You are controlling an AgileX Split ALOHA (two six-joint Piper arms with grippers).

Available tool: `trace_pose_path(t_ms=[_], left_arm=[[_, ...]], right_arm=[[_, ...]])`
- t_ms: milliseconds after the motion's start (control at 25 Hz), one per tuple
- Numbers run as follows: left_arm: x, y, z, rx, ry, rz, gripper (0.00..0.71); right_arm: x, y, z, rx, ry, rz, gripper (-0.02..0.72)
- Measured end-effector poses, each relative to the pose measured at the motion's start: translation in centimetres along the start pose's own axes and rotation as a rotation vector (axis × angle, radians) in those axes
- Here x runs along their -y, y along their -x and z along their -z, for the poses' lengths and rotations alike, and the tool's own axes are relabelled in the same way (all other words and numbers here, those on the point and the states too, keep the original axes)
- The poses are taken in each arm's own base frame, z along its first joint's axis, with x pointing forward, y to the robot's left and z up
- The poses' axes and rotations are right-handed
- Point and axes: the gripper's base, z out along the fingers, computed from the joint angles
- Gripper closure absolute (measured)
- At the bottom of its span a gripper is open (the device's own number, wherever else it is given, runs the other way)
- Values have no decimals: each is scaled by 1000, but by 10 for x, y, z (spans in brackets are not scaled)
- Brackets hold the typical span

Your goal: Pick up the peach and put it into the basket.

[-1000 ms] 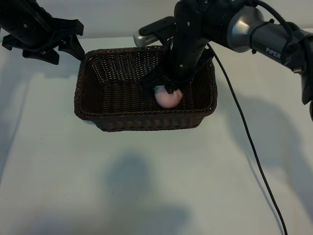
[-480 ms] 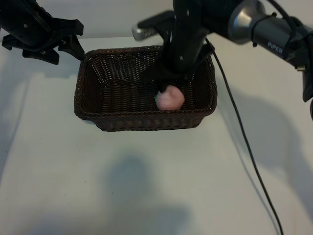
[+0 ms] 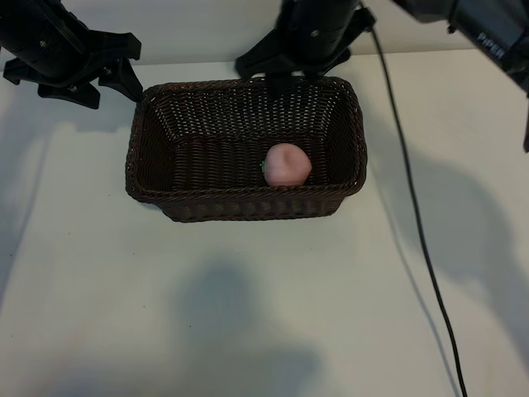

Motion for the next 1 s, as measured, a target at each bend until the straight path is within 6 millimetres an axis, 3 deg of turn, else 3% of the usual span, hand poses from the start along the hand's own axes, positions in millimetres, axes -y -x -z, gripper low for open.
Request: trace_pose_path(t_ms=[440,640,880,1000], left_arm=[[0,0,0,0,0,0,118],[0,0,0,0,0,0,118],[0,0,0,0,0,0,118],[0,0,0,0,0,0,118]], right_arm=[[110,-4,12,18,-91,-190,189],[156,-12,30,43,-139,-261,189],[182,-22,65,97,-176,-310,189],[182,-33,68,70,-176,-314,189]])
